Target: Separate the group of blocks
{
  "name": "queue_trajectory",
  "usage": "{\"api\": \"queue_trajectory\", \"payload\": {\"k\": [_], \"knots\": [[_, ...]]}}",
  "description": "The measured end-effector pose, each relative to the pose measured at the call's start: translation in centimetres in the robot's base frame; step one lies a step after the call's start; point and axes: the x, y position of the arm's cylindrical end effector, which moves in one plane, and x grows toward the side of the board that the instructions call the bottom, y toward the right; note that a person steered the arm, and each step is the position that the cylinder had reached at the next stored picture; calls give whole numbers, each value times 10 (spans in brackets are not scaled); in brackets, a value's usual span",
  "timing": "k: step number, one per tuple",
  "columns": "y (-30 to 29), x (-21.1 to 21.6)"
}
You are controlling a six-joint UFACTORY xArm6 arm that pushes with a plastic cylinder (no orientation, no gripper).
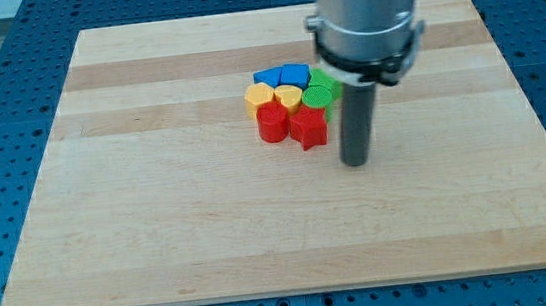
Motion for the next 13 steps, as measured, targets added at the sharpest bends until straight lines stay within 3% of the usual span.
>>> {"api": "queue_trajectory", "payload": {"k": [2, 5, 8, 10, 13], "knots": [[3, -40], [-114, -40], [-112, -47], [-73, -76], [-54, -74]]}}
